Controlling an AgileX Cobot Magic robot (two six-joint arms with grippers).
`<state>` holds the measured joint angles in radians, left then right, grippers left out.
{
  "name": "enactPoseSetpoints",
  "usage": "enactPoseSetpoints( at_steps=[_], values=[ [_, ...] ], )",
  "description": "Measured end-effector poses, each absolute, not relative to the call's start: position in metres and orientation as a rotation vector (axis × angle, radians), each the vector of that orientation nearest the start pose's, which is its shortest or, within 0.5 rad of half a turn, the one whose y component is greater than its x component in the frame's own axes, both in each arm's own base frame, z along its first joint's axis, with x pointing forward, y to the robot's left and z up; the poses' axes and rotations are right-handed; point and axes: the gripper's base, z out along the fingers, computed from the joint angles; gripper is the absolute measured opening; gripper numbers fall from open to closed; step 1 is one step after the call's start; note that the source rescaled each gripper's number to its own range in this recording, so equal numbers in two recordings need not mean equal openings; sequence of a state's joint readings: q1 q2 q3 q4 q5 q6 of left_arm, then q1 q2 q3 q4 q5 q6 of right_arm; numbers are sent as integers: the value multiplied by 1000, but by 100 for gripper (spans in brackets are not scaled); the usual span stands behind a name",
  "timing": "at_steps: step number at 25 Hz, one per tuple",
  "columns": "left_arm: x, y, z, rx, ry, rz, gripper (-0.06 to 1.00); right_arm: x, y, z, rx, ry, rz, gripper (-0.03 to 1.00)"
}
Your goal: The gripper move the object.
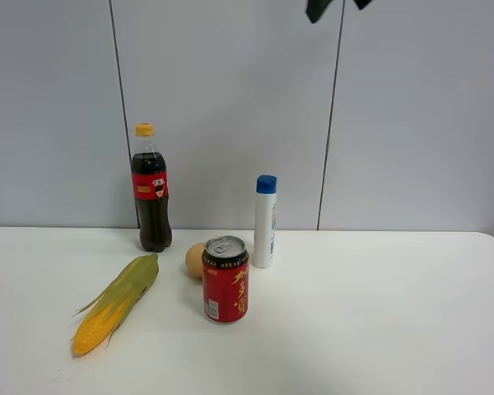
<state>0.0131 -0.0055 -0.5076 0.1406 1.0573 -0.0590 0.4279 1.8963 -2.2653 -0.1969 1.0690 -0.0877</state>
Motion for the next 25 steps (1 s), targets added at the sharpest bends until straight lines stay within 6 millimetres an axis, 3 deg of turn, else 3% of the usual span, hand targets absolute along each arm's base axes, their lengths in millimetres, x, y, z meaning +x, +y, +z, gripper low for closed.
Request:
enactPoseSetpoints(
  at_steps=[6, 11, 13, 17, 19, 25],
  values=[
    [-7, 11, 280, -80, 2021, 139, 100, 393, 77, 458, -331, 2249, -163, 71],
    [-7, 11, 280, -80, 2021, 139, 100, 370, 46, 476, -243, 2243, -190, 71],
    [-7, 11, 280, -80, 2021, 139, 100, 351, 35, 483, -219, 2247, -197, 71],
    [-7, 11, 280, -80, 2021, 139, 100, 304, 14, 472, -178, 2323, -224, 71],
    [-7, 11, 280, -80, 2021, 139, 100, 275, 2, 454, -147, 2377, -252, 71],
    [-7, 11, 280, -80, 2021, 139, 100, 175, -25, 399, 8, 2292, -299, 71]
  ],
)
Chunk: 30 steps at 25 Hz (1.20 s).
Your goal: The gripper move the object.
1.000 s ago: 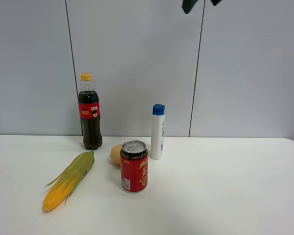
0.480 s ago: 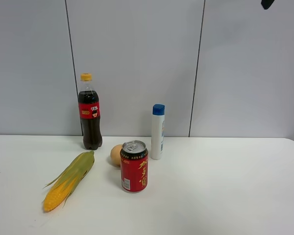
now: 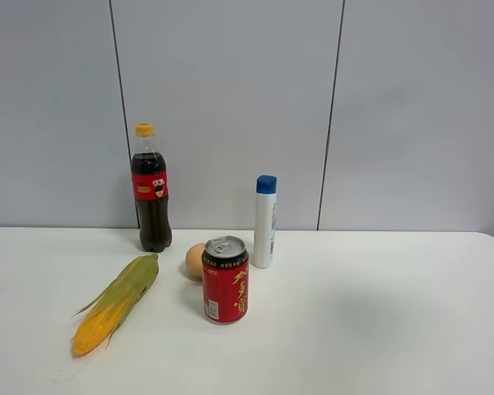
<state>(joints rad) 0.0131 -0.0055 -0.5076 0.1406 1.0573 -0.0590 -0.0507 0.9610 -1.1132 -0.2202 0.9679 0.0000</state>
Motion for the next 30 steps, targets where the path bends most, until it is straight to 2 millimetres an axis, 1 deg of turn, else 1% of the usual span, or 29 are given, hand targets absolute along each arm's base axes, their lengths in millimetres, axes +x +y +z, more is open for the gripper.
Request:
enactPoseSetpoints(
  at_steps=[3, 5, 6, 8, 10, 12, 16, 20, 26, 30],
  values=[
    [-7, 11, 280, -80, 2021, 139, 100, 118, -25, 368, 103, 2211, -275, 71],
    [-7, 11, 280, -80, 2021, 139, 100, 88, -23, 343, 151, 2186, -253, 71],
    [-7, 11, 280, -80, 2021, 139, 100, 72, -22, 335, 161, 2159, -249, 71],
    [-7, 11, 280, -80, 2021, 139, 100, 49, -20, 314, 185, 2145, -240, 71],
    [-7, 11, 280, -80, 2021, 139, 100, 27, -19, 298, 205, 2136, -231, 71],
    [-7, 11, 280, -80, 2021, 139, 100, 13, -17, 285, 218, 2132, -219, 71],
    [-7, 11, 280, -80, 2021, 139, 100, -5, -16, 281, 225, 2052, -211, 71],
    [-7, 11, 280, -80, 2021, 139, 100, -7, -14, 281, 225, 2034, -193, 72],
    [-7, 11, 280, -80, 2021, 139, 100, -10, -14, 281, 229, 2054, -185, 88],
    [-7, 11, 280, -80, 2021, 139, 100, -17, -14, 282, 248, 2112, -186, 91]
  ],
)
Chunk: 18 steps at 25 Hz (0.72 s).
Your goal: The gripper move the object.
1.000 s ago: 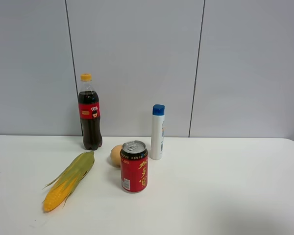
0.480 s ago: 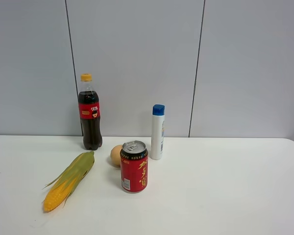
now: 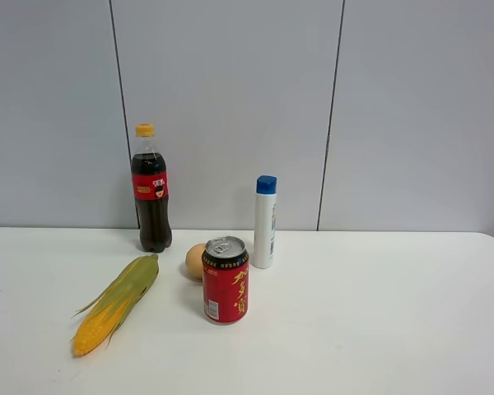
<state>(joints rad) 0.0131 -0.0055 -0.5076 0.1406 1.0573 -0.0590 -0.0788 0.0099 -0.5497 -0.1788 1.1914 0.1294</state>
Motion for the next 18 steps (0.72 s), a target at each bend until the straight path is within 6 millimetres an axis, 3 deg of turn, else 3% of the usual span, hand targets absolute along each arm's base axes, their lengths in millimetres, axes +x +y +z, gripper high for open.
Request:
enactPoseSetpoints(
  at_steps=[18],
  values=[
    [-7, 11, 280, -80, 2021, 139, 100, -18, -9, 280, 247, 2140, -124, 100]
  ],
)
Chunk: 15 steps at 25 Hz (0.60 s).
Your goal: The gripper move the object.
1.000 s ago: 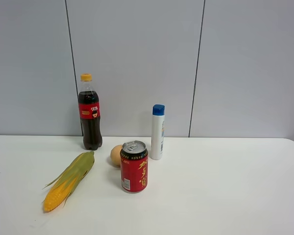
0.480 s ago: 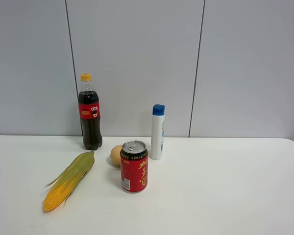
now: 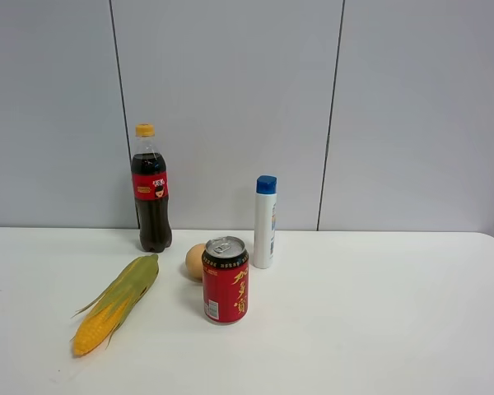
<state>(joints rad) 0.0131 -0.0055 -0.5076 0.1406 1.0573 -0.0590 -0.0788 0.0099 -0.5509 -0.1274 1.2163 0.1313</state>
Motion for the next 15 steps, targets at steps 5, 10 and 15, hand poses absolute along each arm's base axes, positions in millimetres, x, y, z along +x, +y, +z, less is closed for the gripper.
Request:
enactPoseSetpoints(
  at_steps=[5, 10, 15],
  values=[
    [-7, 11, 280, -80, 2021, 139, 100, -18, -9, 280, 247, 2140, -124, 100],
    [-7, 11, 280, -80, 2021, 139, 100, -18, -9, 280, 248, 2140, -124, 100],
    [-7, 11, 280, -80, 2021, 139, 100, -18, -10, 280, 248, 2139, -133, 100]
  ],
)
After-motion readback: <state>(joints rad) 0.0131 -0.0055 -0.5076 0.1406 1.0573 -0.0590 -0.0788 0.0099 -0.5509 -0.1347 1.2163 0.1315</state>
